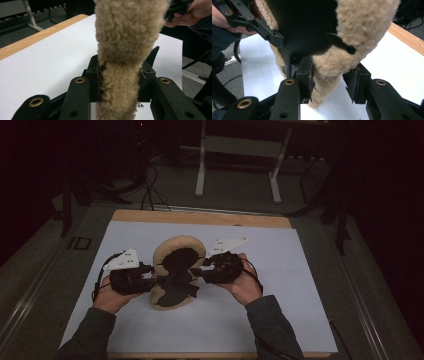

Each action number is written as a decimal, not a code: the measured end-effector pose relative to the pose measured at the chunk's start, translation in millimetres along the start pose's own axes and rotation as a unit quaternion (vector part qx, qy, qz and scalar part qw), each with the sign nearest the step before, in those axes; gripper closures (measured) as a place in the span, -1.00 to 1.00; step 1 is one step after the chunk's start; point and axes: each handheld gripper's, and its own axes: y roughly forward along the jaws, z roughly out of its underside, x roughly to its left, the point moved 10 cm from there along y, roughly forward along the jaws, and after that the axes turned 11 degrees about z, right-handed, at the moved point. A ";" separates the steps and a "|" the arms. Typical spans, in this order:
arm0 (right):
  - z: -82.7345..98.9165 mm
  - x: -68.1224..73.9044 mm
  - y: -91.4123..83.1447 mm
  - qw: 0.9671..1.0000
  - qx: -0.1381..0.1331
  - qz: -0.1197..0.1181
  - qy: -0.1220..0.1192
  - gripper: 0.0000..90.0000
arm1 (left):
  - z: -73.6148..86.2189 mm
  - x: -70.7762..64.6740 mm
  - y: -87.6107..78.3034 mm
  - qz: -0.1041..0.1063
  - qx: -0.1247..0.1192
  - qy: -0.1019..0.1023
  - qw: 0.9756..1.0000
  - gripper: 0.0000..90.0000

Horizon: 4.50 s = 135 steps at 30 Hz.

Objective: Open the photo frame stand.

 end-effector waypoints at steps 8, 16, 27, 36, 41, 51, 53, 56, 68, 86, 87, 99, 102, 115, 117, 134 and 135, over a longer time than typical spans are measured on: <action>6.4 -8.4 -3.5 1.000 0.001 0.014 0.014 0.27 | -4.2 -0.1 6.8 -0.008 0.003 0.001 1.000 0.46; 14.8 -19.9 -12.1 0.999 -0.006 0.024 0.035 0.23 | -5.8 6.4 9.5 -0.025 -0.003 -0.013 1.000 0.48; 30.6 -34.8 -28.3 0.997 -0.017 0.044 0.061 0.20 | -11.8 6.1 20.4 -0.035 0.003 -0.007 0.999 0.48; 42.4 -42.3 -38.0 0.995 -0.027 0.060 0.075 0.18 | -19.0 7.5 33.7 -0.043 0.020 -0.004 0.999 0.49; 48.3 -44.2 -40.2 0.994 -0.031 0.065 0.081 0.17 | -23.1 5.8 43.1 -0.046 0.031 0.004 0.998 0.49; 64.6 -47.4 -42.0 0.993 -0.024 0.074 0.090 0.14 | -28.0 6.9 52.3 -0.050 0.058 0.017 0.997 0.50; 66.2 -48.5 -42.9 0.992 -0.027 0.076 0.094 0.14 | -28.7 7.8 52.1 -0.052 0.067 0.020 0.996 0.51; 68.2 -49.7 -44.4 0.992 -0.029 0.077 0.097 0.14 | -29.6 8.9 52.5 -0.063 0.087 0.031 0.994 0.51; 77.6 -48.3 -41.5 0.992 -0.027 0.075 0.101 0.14 | -29.6 13.5 53.3 -0.081 0.135 0.052 0.986 0.51; 94.5 -50.9 -46.5 0.990 -0.030 0.076 0.115 0.14 | -30.6 10.8 82.1 -0.082 0.117 0.055 0.988 0.45; 96.0 -51.0 -46.9 0.990 -0.030 0.076 0.116 0.14 | -30.5 10.8 83.5 -0.082 0.116 0.053 0.989 0.45; 110.4 -44.8 -53.5 0.987 -0.051 0.078 0.133 0.14 | -29.2 5.0 105.3 -0.089 0.122 0.070 0.986 0.44; 115.0 -44.1 -56.8 0.986 -0.056 0.084 0.131 0.14 | -28.5 3.3 110.7 -0.091 0.130 0.078 0.984 0.44; 127.6 -52.6 -63.3 0.982 -0.056 0.098 0.148 0.14 | -26.4 -1.1 124.4 -0.086 0.147 0.094 0.981 0.45; 128.6 -53.4 -64.3 0.982 -0.057 0.100 0.150 0.14 | -25.7 -2.4 126.4 -0.084 0.149 0.097 0.980 0.45; 134.8 -55.2 -67.0 0.982 -0.052 0.109 0.148 0.15 | -19.8 -9.7 149.3 -0.072 0.178 0.113 0.975 0.45; 135.2 -55.4 -67.3 0.982 -0.051 0.108 0.148 0.15 | -19.7 -9.7 149.9 -0.070 0.180 0.114 0.975 0.45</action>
